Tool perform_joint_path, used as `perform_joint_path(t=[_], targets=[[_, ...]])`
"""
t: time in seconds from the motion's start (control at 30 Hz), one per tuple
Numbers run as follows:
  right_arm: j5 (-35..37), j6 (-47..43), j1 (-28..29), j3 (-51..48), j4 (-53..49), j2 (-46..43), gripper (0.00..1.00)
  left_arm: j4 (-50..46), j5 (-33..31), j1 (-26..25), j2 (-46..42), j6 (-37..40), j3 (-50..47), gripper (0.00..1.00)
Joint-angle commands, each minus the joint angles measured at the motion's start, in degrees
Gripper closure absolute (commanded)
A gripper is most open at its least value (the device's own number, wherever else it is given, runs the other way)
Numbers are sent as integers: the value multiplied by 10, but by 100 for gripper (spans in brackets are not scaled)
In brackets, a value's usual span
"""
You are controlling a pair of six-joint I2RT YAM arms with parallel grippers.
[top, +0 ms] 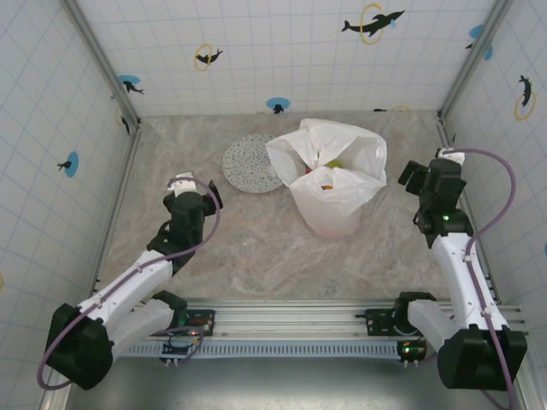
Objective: Place the fruits into the plastic bag
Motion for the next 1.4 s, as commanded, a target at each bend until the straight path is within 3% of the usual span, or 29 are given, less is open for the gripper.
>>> perform_joint_path(t=[0.0, 0.3, 0.5, 0.9, 1.13, 1.37], targets=[[44, -7, -3, -42, 65, 6, 0, 25, -16, 19, 15, 10, -16, 2], [42, 6, -1, -142, 139, 41, 0, 71, -35, 62, 71, 13, -51, 2], [28, 24, 7, -215, 216, 75, 0, 151, -44, 85, 98, 69, -99, 2], [0, 2, 38, -314, 416, 175, 0, 267, 79, 139, 187, 114, -131, 2], [-10, -32, 46, -390, 587, 185, 0, 304, 65, 148, 191, 135, -165, 2], [-9, -63, 46, -427, 707, 215, 0, 492, 121, 171, 239, 141, -239, 3]])
